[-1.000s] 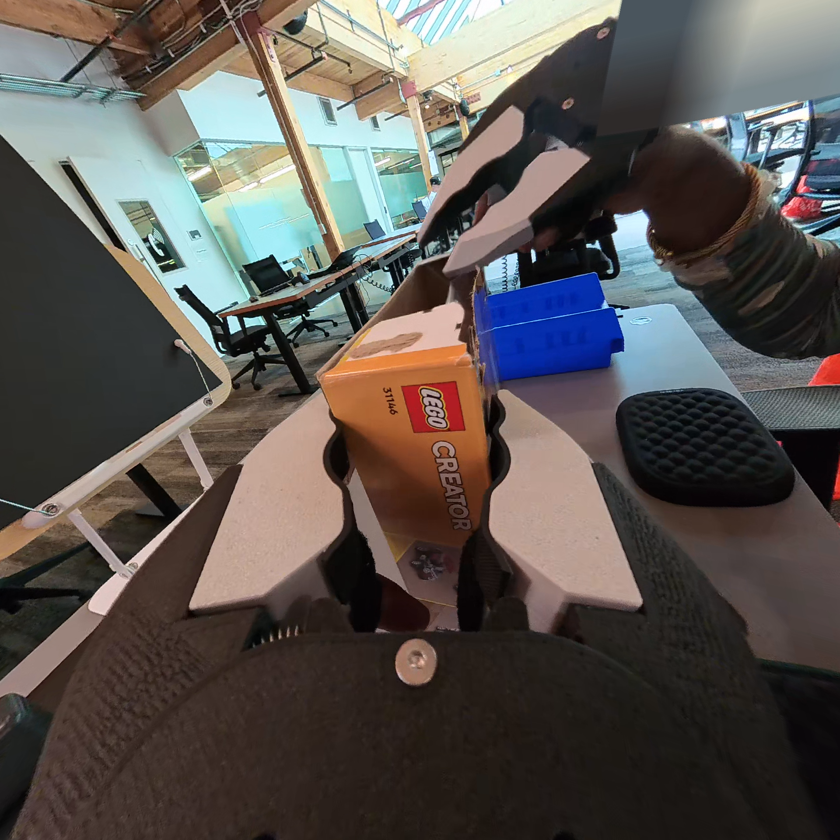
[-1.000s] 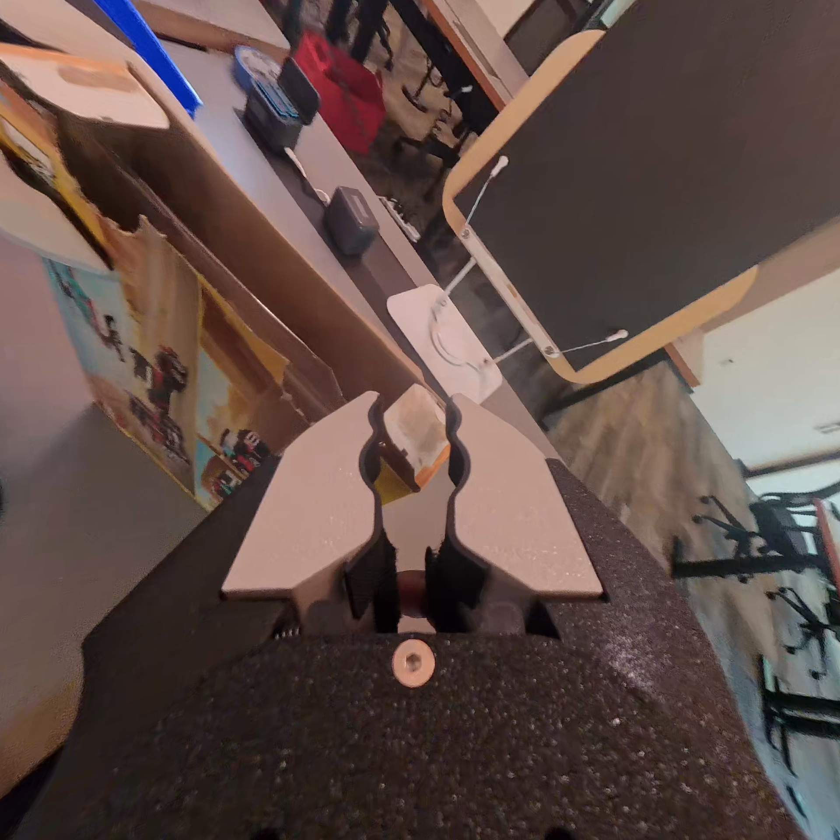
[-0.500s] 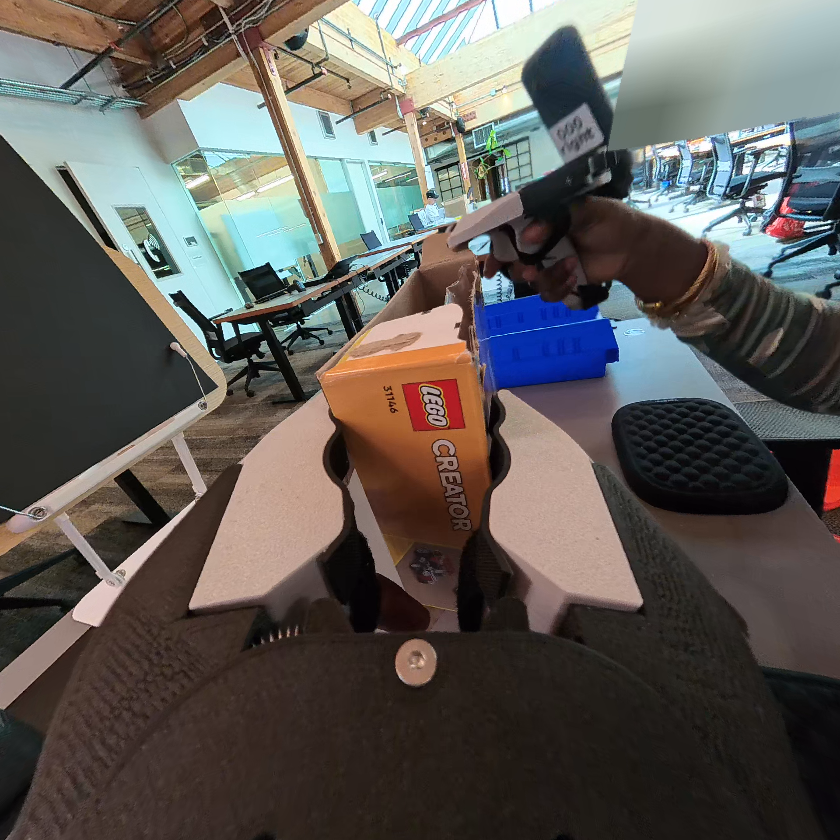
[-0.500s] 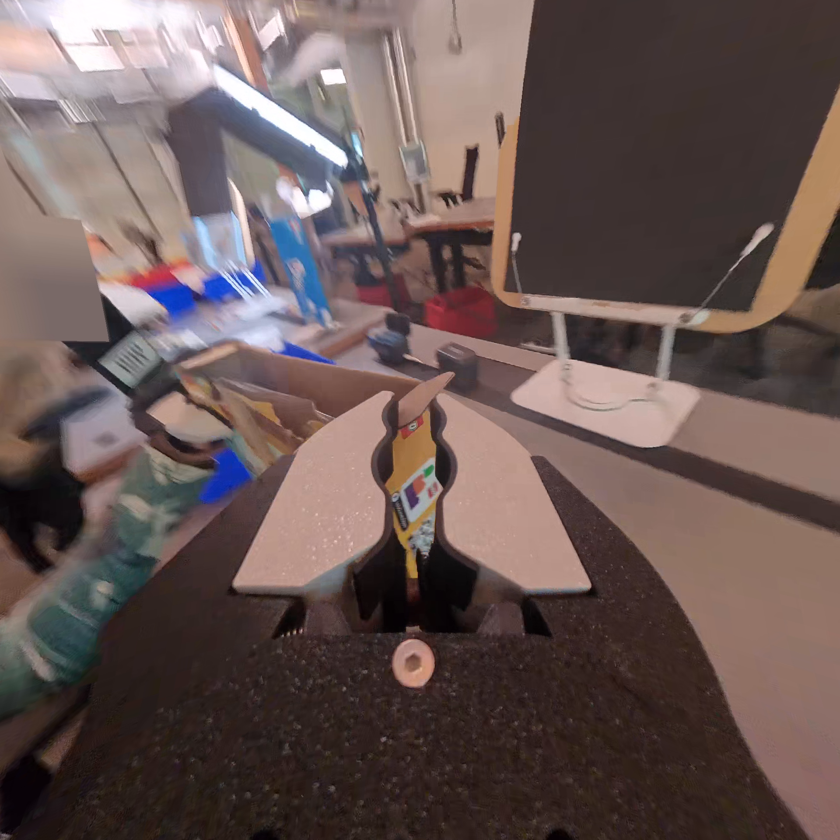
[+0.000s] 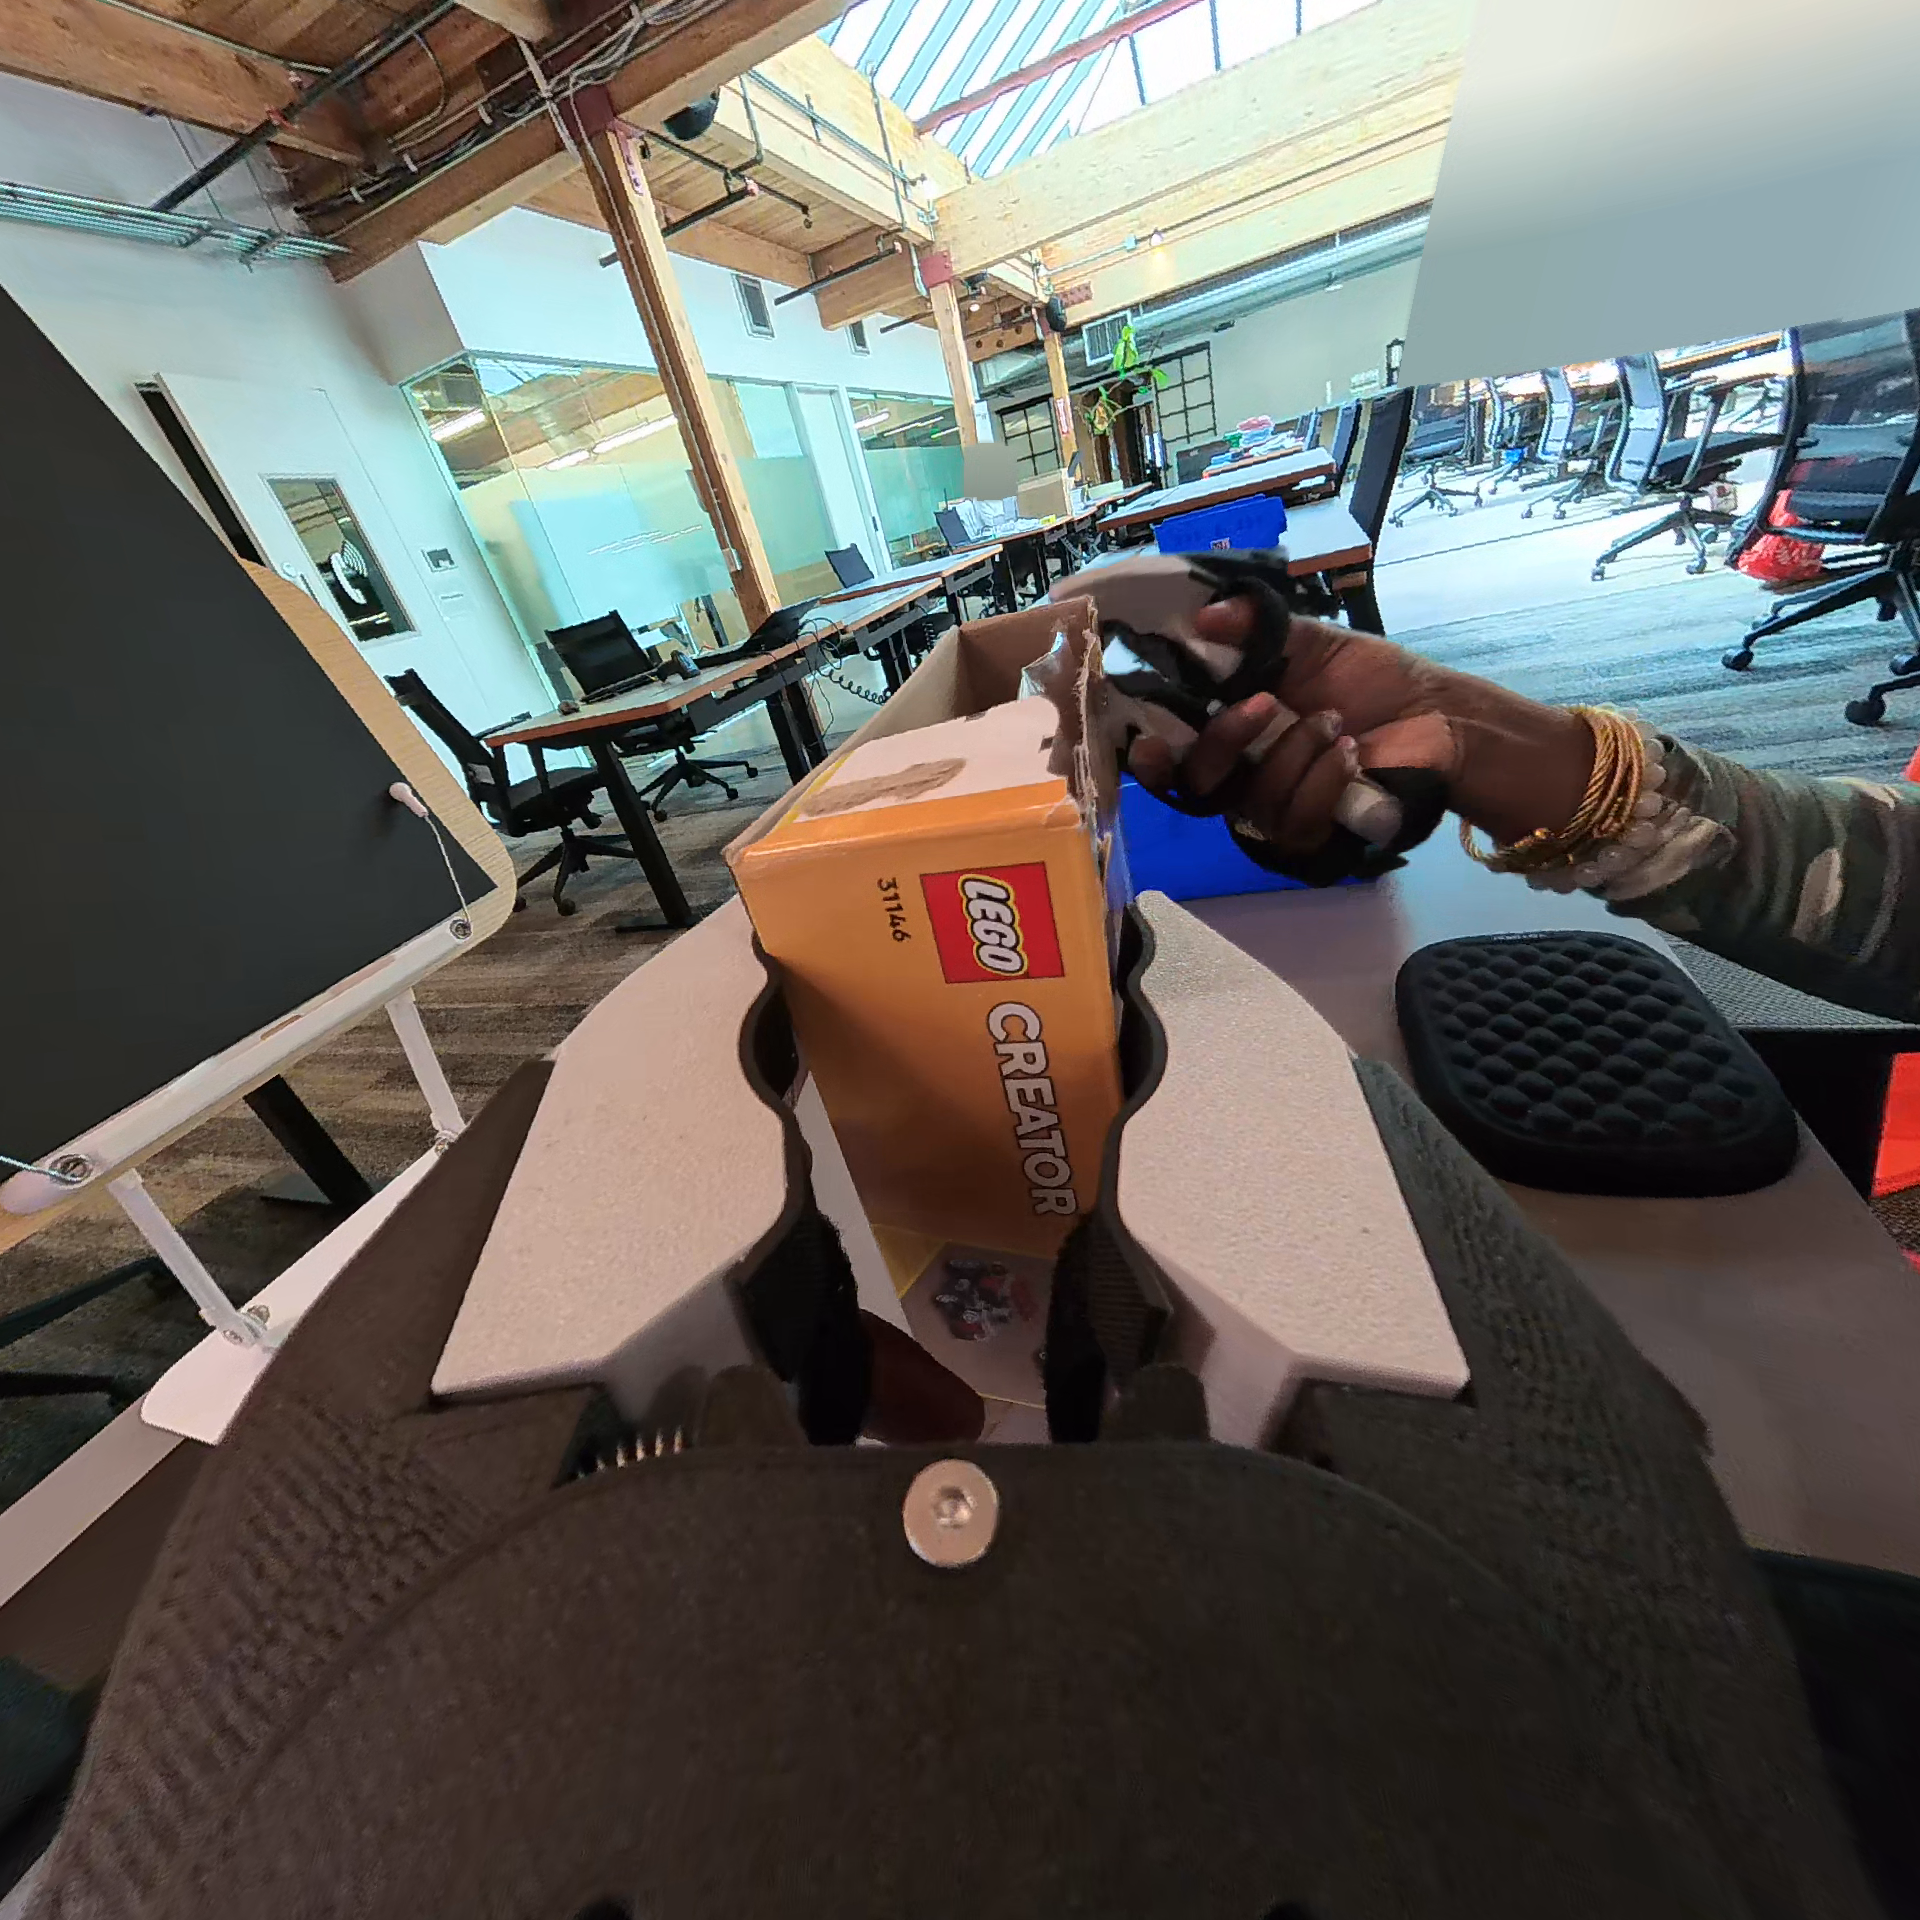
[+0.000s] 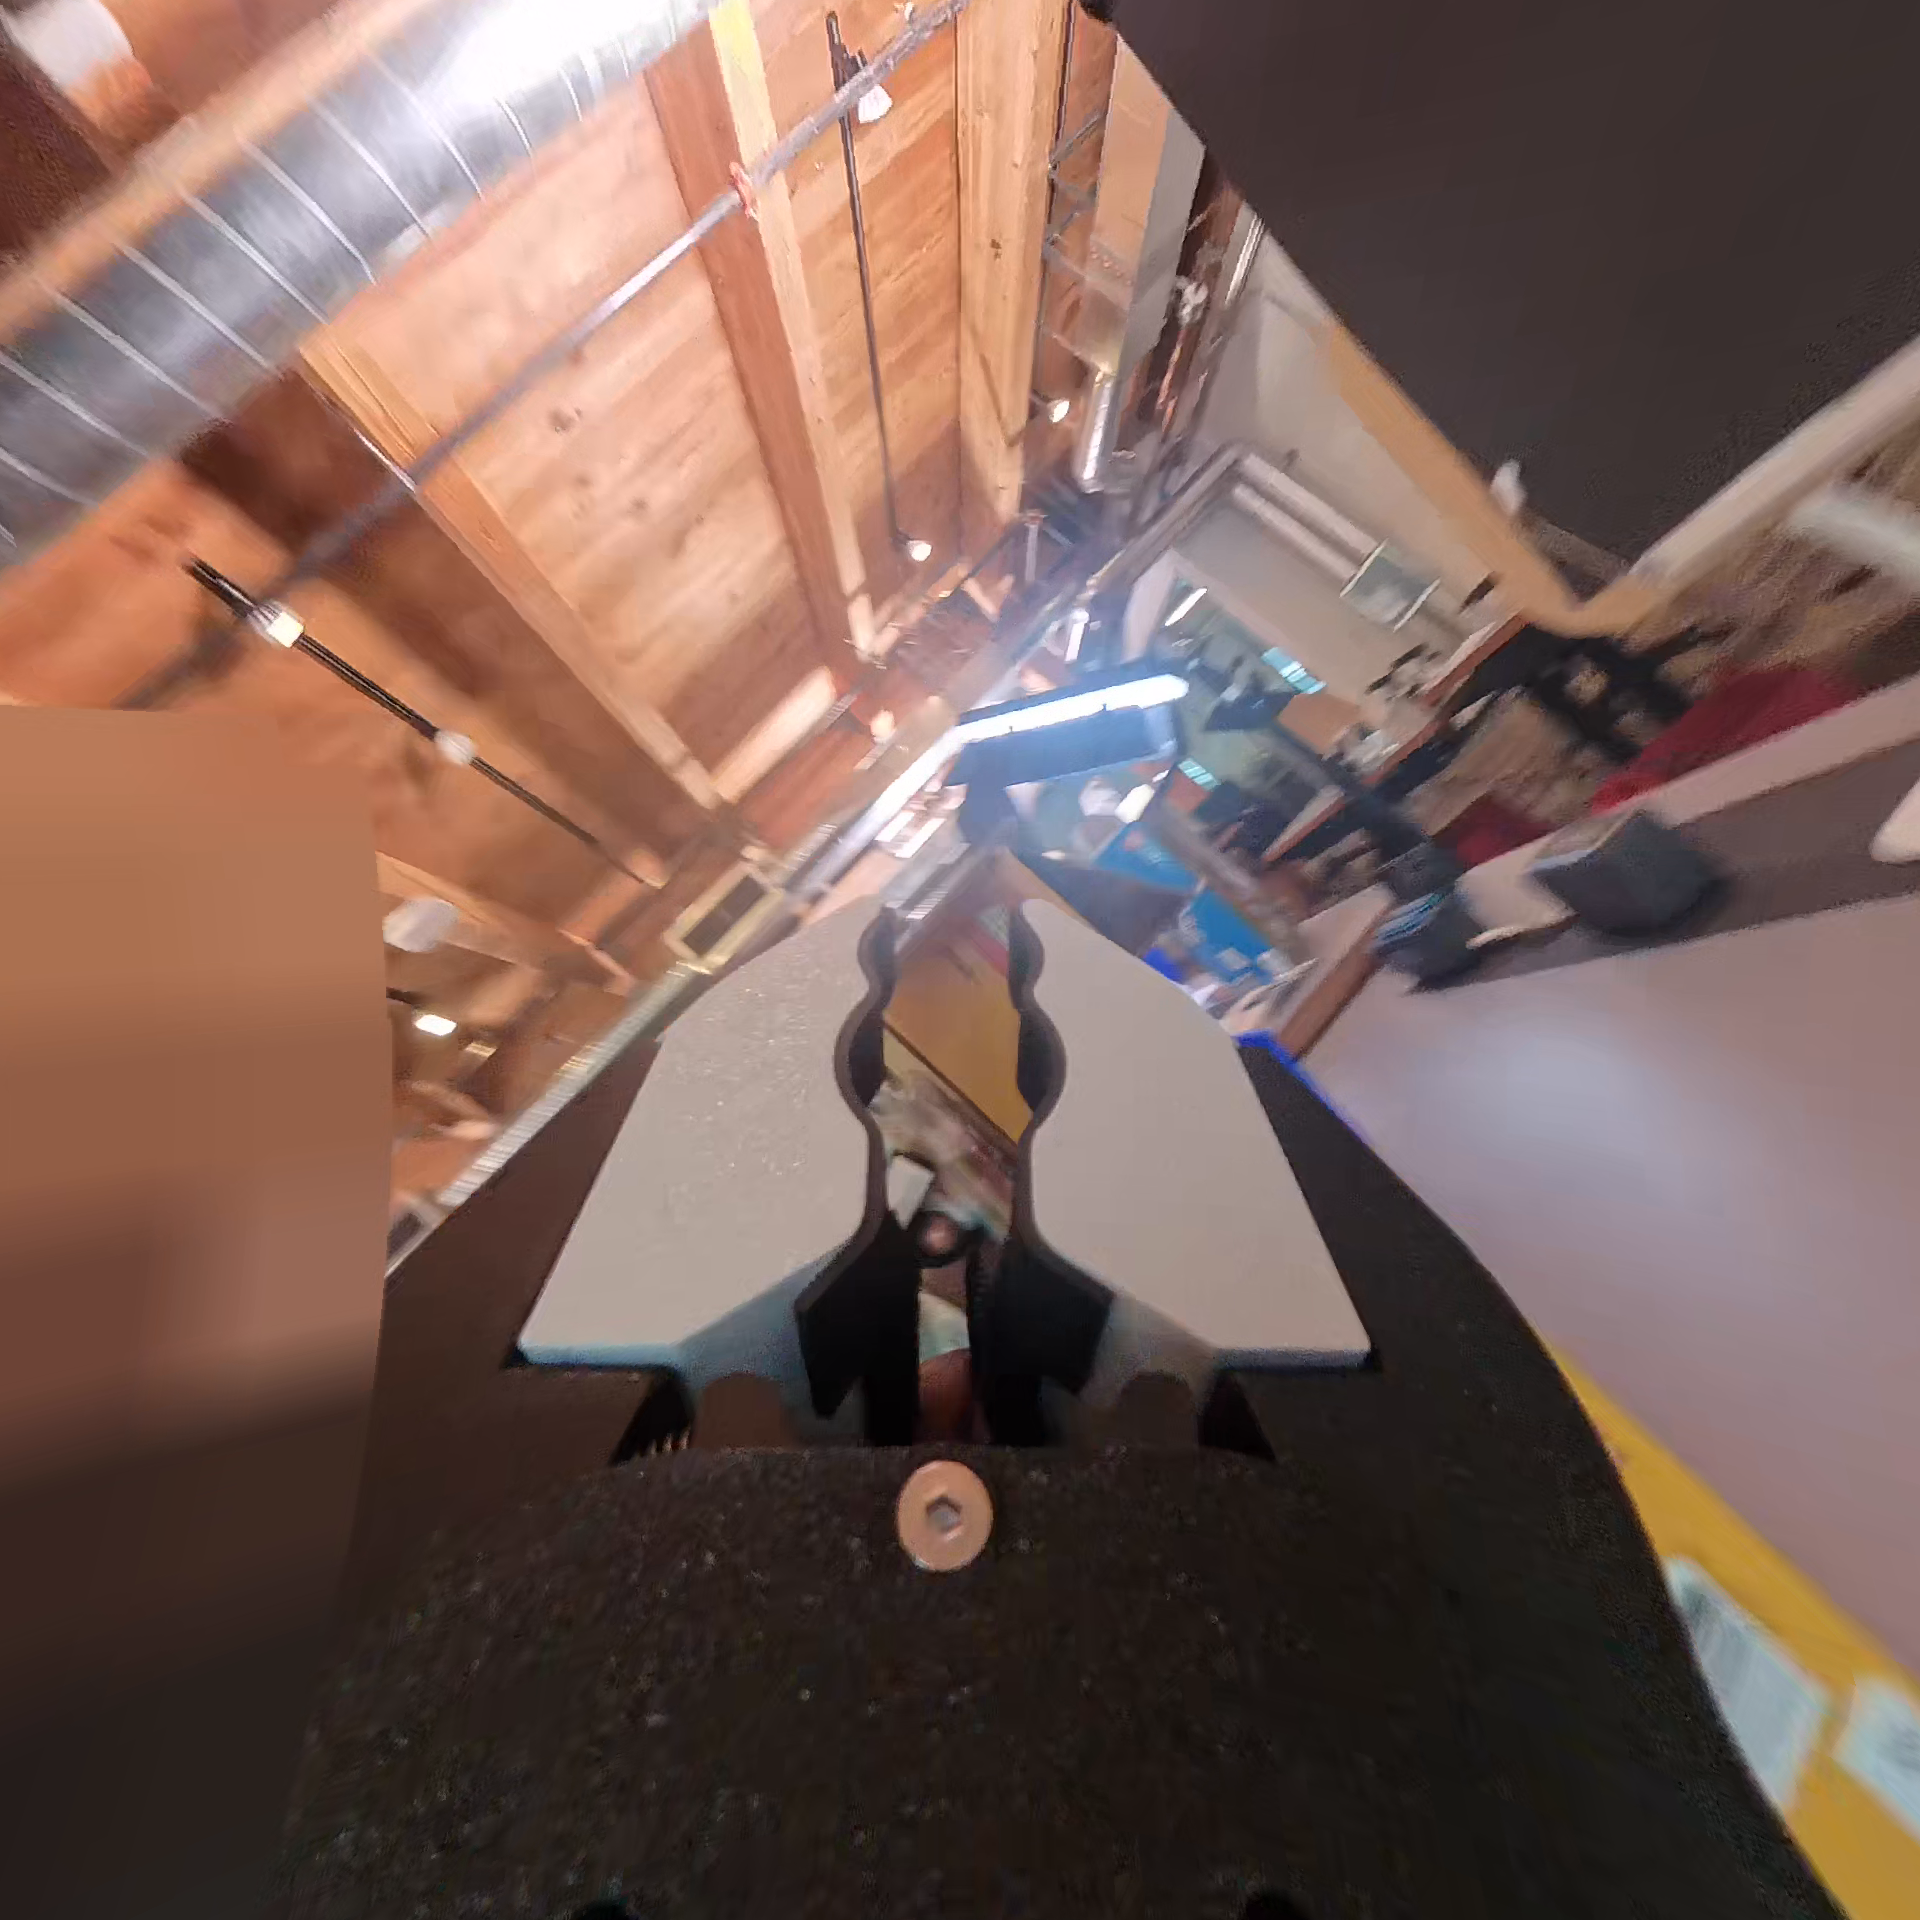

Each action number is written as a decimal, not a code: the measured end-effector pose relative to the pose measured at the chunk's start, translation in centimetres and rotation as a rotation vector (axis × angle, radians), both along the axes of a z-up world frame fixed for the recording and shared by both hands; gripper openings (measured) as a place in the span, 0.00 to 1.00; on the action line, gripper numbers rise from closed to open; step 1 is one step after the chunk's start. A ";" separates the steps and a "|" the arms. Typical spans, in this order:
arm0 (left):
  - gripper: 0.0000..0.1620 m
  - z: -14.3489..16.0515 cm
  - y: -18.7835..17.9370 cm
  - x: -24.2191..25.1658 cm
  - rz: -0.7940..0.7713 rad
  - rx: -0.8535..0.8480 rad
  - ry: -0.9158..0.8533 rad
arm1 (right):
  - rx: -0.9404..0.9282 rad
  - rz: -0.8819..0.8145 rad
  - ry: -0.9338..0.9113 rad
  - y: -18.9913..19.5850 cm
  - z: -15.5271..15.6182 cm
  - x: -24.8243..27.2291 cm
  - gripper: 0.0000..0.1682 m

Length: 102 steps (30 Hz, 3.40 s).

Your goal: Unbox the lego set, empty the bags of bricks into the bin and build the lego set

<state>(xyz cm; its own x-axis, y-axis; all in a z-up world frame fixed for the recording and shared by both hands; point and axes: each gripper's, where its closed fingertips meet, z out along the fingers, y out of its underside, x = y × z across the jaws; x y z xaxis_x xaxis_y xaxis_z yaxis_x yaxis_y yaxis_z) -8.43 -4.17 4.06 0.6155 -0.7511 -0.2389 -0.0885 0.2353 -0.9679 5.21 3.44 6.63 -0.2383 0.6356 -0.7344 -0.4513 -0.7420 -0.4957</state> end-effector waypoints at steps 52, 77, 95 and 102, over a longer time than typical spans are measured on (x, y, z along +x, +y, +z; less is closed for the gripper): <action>0.37 -0.1 0.6 -0.6 -0.026 -0.038 -0.033 | 1.194 -0.399 -0.797 -4.0 -1.3 -2.6 0.56; 0.37 -0.1 0.6 -0.7 -0.057 -0.041 -0.031 | 1.196 0.254 -0.646 -3.1 -3.7 -8.8 0.75; 0.44 -0.1 0.7 -0.6 0.004 -0.053 0.002 | 1.067 0.257 -0.651 -3.6 -3.3 -8.4 0.59; 0.40 5.6 -2.5 -3.2 0.082 0.057 0.019 | 1.062 0.275 -0.694 -3.5 -3.7 -8.3 0.57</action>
